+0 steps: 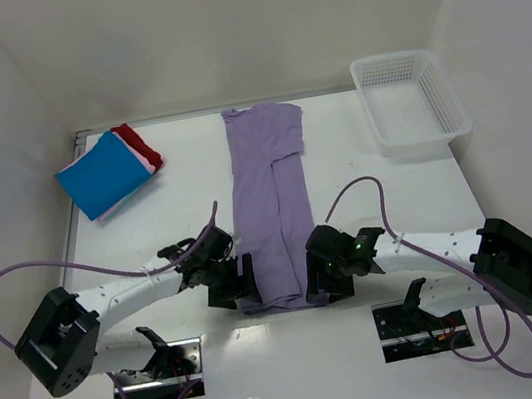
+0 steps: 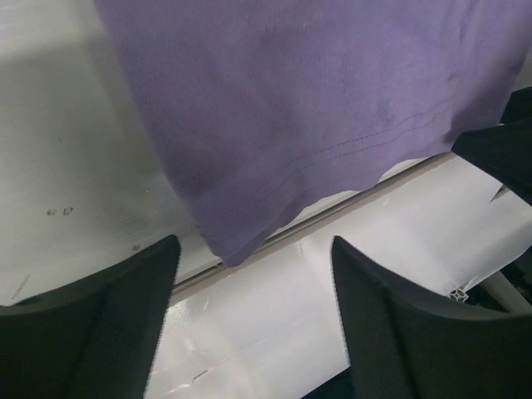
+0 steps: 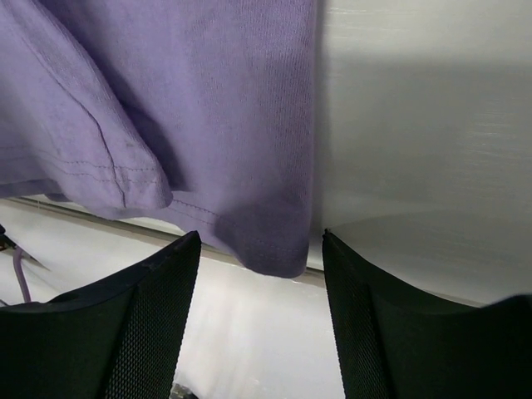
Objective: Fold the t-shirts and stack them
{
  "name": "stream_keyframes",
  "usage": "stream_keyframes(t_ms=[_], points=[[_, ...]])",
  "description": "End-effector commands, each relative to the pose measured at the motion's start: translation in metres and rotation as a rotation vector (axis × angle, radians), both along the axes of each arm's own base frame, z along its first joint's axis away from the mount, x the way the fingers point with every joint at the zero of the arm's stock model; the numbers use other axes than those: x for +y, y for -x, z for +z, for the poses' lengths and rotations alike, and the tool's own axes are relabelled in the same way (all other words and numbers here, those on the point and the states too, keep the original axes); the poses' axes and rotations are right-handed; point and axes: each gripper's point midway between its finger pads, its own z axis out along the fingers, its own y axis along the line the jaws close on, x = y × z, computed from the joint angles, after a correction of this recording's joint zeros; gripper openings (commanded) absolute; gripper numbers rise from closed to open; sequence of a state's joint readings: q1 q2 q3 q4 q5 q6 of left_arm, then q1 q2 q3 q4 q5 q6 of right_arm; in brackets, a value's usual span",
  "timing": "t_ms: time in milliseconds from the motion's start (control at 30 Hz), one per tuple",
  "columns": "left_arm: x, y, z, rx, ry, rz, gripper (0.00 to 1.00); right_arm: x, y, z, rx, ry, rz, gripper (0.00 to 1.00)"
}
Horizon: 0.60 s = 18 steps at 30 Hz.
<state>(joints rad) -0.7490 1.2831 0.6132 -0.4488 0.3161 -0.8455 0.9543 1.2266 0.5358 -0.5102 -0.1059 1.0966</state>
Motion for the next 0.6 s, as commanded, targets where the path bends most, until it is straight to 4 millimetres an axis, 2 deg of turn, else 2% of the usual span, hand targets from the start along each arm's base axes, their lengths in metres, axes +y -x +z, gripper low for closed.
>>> stream_keyframes(t_ms=[0, 267, 567], points=[[-0.003, 0.003, 0.001, 0.003, 0.03, 0.01, 0.78, 0.005, -0.003, 0.0, -0.016, -0.009, -0.014, 0.65], [0.007, 0.015, -0.013, 0.048, 0.007, 0.044, 0.77, 0.006, -0.003, 0.0, -0.012, -0.01, -0.023, 0.64], [0.005, 0.007, -0.016, 0.009, -0.001, 0.059, 0.71, 0.006, -0.005, 0.002, -0.019, -0.017, -0.043, 0.6]])
